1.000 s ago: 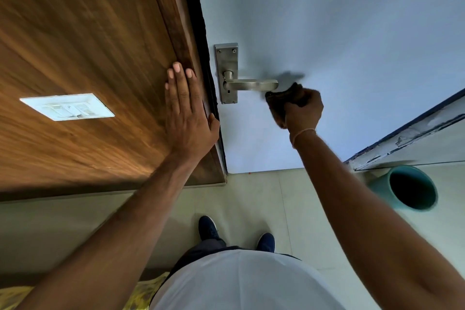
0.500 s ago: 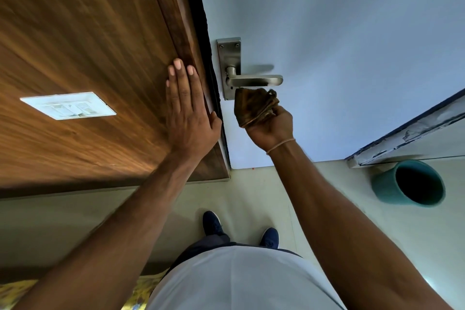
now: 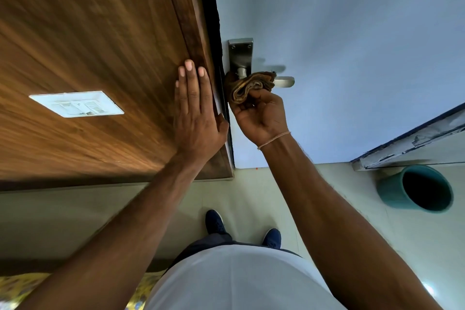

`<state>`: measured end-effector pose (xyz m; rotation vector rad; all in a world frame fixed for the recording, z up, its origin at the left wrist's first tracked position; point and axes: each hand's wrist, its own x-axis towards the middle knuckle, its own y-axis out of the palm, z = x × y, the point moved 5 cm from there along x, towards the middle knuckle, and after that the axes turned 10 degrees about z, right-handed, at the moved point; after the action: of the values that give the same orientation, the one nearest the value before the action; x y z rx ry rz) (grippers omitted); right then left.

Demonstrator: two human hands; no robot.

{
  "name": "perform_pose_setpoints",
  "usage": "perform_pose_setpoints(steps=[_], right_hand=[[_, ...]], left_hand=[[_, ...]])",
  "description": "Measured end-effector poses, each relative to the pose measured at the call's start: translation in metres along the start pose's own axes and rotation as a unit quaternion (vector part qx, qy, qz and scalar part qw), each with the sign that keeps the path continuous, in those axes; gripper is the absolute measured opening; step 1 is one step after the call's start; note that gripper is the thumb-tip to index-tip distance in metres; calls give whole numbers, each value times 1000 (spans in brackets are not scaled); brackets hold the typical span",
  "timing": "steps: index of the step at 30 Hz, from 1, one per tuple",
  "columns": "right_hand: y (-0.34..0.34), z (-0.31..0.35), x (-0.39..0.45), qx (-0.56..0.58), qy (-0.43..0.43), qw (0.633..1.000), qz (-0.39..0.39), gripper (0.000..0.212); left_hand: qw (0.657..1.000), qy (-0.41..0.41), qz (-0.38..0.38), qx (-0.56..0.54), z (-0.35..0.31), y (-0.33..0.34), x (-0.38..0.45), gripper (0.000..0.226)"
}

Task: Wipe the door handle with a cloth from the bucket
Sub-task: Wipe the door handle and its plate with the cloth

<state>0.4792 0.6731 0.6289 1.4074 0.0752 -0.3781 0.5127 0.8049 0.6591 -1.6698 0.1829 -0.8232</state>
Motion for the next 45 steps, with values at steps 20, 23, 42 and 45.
perform_pose_setpoints(steps=[20, 23, 42, 45], right_hand=[[2, 14, 20, 80, -54, 993, -65, 60], [2, 24, 18, 54, -56, 994, -72, 64], [-15, 67, 26, 71, -57, 994, -61, 64], [-21, 54, 30, 74, -54, 995, -39, 71]], left_hand=[[998, 12, -20, -50, -1, 3, 1, 106], [998, 0, -25, -61, -5, 5, 3, 105], [999, 4, -21, -38, -5, 5, 2, 109], [999, -3, -15, -35, -6, 5, 3, 110]])
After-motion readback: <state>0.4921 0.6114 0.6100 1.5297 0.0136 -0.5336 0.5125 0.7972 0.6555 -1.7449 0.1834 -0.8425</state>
